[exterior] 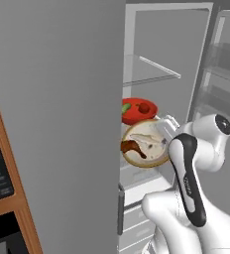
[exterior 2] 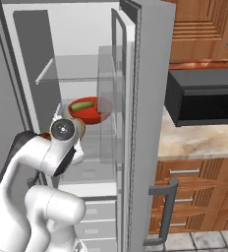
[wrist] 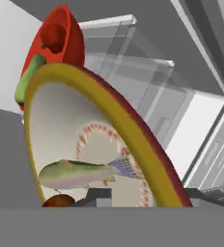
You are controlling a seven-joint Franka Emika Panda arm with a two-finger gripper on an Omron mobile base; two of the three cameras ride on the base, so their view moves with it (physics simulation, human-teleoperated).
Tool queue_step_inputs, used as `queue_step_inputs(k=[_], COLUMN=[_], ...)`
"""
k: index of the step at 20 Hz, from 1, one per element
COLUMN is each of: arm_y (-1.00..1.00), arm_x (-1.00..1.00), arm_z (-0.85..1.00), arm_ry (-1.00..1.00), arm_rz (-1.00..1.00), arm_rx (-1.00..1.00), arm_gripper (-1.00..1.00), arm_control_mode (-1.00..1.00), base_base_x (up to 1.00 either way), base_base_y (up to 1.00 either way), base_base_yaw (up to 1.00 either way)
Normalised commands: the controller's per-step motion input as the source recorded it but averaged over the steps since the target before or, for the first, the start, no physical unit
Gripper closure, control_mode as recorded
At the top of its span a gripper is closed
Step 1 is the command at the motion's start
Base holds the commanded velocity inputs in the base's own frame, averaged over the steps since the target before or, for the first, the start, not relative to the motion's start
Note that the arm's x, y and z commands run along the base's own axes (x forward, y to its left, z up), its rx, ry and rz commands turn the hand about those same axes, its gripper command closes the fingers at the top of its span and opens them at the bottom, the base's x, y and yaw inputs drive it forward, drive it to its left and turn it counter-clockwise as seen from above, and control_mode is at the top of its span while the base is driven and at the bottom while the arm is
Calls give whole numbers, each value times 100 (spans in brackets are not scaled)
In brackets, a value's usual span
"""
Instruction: Place the bowl with the bell pepper and cucumber on the second highest shelf of the fridge. Place the bowl with the fish and chicken drumstick on the top shelf of the fridge.
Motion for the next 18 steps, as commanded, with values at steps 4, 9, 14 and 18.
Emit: queue_step_inputs(k=[4,9,14,18], arm_y=[1,22,11,0], arm_x=[-63,0,-5,-28], arm_z=[27,64,81,38], arm_ry=[-7,-4,0,-6], arm_rz=[-35,-41,-25,-7], arm_rx=[5,11,17,16], arm_gripper=[100,100,100,100], arm_control_mode=[-100,-100,-100,-100], base_base_x=[0,0,0,0], base_base_y=[0,0,0,0], base_base_yaw=[0,0,0,0])
